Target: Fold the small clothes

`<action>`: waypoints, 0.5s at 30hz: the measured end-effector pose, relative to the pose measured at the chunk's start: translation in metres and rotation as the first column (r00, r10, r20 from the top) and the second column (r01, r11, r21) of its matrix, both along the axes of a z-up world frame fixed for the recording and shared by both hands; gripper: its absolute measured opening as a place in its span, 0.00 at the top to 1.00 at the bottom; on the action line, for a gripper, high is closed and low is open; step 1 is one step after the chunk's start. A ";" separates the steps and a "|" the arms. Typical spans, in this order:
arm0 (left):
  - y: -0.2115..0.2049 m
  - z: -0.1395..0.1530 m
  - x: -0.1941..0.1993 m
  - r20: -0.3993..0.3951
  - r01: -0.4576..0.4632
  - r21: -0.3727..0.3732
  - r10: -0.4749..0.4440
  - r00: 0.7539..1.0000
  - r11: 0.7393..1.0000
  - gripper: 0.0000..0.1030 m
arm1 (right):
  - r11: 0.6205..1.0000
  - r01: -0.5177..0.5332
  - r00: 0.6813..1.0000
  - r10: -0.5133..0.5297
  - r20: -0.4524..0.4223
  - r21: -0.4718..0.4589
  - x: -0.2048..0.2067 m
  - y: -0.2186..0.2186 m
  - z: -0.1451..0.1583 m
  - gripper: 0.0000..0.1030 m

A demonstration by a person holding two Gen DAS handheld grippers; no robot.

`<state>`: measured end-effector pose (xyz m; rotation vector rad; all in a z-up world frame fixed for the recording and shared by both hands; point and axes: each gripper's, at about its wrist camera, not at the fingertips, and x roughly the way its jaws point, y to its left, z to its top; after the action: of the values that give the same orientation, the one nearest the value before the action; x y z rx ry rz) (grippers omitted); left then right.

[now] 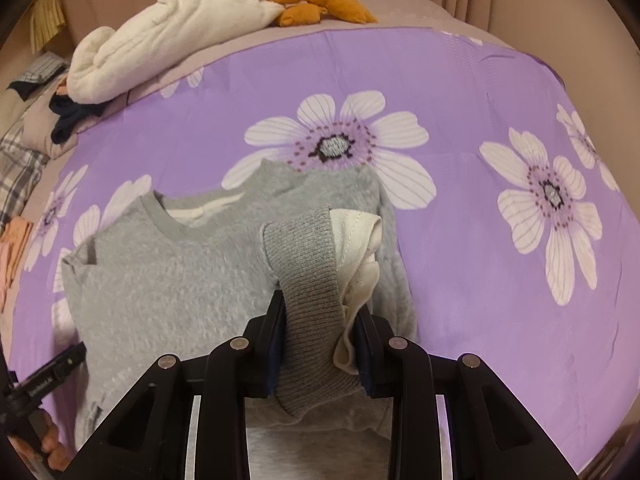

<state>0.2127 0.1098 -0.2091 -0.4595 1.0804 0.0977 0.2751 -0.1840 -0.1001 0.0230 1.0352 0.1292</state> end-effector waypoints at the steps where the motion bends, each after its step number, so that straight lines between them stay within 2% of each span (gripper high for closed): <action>1: 0.000 0.000 0.000 0.000 0.000 0.000 0.000 1.000 1.000 0.49 | 1.000 0.002 1.000 -0.002 -0.004 0.000 0.000 0.000 -0.002 0.70; 15: -0.001 0.000 0.000 0.003 0.007 0.012 -0.007 1.000 1.000 0.48 | 1.000 0.023 0.998 -0.024 -0.061 -0.003 0.007 -0.003 -0.026 0.70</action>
<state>0.2131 0.1085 -0.2092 -0.4451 1.0778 0.0971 0.2824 -0.1875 -0.1259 0.0370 1.0954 0.1063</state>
